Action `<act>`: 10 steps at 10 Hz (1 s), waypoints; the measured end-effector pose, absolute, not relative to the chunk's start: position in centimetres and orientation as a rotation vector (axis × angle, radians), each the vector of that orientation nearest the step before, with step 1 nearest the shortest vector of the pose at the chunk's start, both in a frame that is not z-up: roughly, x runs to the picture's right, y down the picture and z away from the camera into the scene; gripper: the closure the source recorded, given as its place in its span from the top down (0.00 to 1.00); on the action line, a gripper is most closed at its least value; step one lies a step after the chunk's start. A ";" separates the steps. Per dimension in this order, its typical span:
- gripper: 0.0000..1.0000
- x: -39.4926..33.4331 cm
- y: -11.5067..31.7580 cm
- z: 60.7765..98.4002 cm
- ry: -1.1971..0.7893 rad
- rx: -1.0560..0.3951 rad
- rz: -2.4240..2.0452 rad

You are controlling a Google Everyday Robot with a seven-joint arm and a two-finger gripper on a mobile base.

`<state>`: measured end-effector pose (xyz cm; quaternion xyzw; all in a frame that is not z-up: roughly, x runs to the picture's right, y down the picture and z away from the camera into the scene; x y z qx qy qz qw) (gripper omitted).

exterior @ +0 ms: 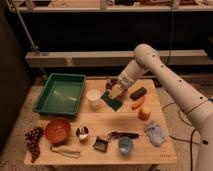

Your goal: Place sponge in metal cup

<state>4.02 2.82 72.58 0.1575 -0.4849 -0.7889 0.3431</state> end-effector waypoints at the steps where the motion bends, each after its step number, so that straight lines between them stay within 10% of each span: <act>1: 0.00 2.9 3.3 71.7 -1.307 0.442 -2.069; 10: 0.00 0.3 5.1 70.4 -1.391 0.498 -2.113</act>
